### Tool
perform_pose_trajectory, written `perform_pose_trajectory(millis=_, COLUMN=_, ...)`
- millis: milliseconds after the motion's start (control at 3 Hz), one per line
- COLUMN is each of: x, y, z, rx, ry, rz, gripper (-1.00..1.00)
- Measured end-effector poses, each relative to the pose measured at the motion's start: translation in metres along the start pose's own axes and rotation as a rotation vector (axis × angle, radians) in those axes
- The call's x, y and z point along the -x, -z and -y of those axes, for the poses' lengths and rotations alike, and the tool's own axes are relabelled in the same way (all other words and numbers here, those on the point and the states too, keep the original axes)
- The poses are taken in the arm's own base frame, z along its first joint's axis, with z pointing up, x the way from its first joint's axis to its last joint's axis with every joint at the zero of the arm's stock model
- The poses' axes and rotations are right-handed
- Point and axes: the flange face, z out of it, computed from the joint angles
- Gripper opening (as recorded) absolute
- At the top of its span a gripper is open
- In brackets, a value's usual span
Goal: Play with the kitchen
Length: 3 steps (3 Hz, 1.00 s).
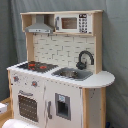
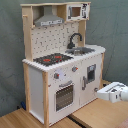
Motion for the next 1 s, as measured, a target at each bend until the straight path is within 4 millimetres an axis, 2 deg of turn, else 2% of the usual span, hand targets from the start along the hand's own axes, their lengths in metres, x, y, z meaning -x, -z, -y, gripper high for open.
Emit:
perform_pose_trajectory(millis=333, x=0.012, y=0.016, z=-0.039, rx=0.036, ry=-0.075, rz=-0.034, gripper=1.0)
perform_pose_trajectory(millis=667, x=0.033, y=0.009, z=-0.07, rx=0.046, ry=-0.151, rz=-0.007, gripper=1.0)
perform_pose_trajectory(millis=1000, x=0.043, y=-0.026, z=-0.075, rx=0.029, ry=-0.198, rz=0.043, gripper=1.0)
